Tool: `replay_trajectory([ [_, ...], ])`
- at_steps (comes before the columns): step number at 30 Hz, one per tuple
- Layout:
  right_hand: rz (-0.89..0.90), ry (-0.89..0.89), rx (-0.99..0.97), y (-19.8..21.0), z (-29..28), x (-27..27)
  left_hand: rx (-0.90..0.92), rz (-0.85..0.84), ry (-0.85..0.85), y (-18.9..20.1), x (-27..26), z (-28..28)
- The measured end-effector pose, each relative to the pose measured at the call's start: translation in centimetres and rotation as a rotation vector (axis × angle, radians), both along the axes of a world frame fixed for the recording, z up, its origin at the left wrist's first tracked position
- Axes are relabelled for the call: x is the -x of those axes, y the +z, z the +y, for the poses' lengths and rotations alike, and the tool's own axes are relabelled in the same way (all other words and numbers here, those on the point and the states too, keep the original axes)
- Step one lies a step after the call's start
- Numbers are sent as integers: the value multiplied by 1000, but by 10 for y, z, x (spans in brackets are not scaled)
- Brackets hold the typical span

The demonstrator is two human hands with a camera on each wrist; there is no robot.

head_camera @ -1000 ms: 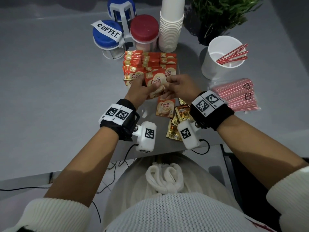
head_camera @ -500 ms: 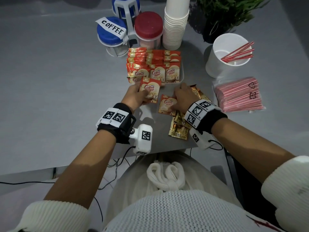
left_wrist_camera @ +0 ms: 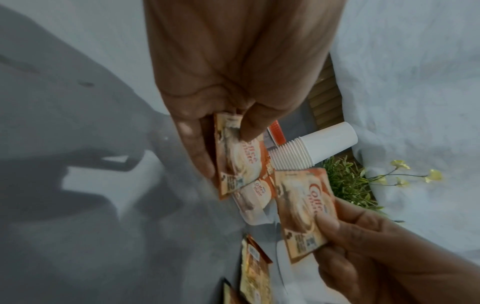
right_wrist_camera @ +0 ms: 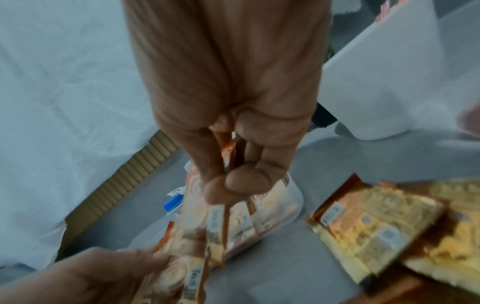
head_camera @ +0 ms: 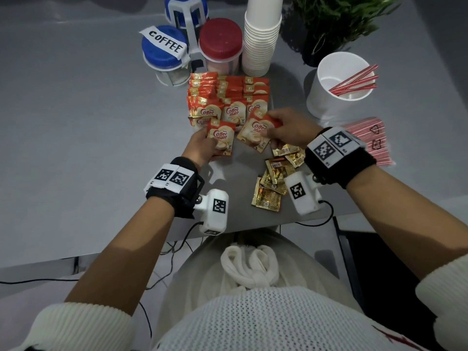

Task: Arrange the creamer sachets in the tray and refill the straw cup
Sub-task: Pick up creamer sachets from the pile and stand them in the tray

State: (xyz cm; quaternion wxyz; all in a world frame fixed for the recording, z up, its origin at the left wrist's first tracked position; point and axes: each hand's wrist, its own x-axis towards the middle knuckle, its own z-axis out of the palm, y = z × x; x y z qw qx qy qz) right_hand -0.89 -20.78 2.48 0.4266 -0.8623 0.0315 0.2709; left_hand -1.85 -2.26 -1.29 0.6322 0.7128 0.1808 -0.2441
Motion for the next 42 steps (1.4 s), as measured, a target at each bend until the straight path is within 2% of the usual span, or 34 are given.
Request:
replay_trajectory([
  [3,49,64,19,10,-3,-2,129,4,-53,10,0,-13],
  [5,29,16,32,9,-7,-2,233,42,-57,17,-2,-25],
  [8,-21,-141,-30,3,-13,-1,306,49,-124,23,-5,-39],
  [11,-25,-318,-193,0,-18,0,252,16,-227,23,-7,-50],
  [13,4,-463,-285,-3,-22,-2,217,13,-216,19,-10,-55],
  [15,-6,-547,-222,-8,-27,-3,220,30,-176,16,-12,-56],
  [16,-39,-505,-83,-11,-29,-4,221,37,-159,16,-13,-55],
  [18,-98,-281,267,-21,-33,-1,219,44,-128,15,-14,-51],
  [20,-119,-107,492,-35,-32,3,211,42,-103,14,-15,-46],
  [24,-151,3,659,-50,-22,11,185,41,-67,12,-18,-36],
  [28,-210,142,831,-47,-15,11,195,53,-43,9,-17,-32],
  [35,-284,258,954,-39,-4,11,156,63,-19,5,-14,-32],
  [42,-113,-81,627,-39,-16,0,137,61,-12,4,-17,-31],
])
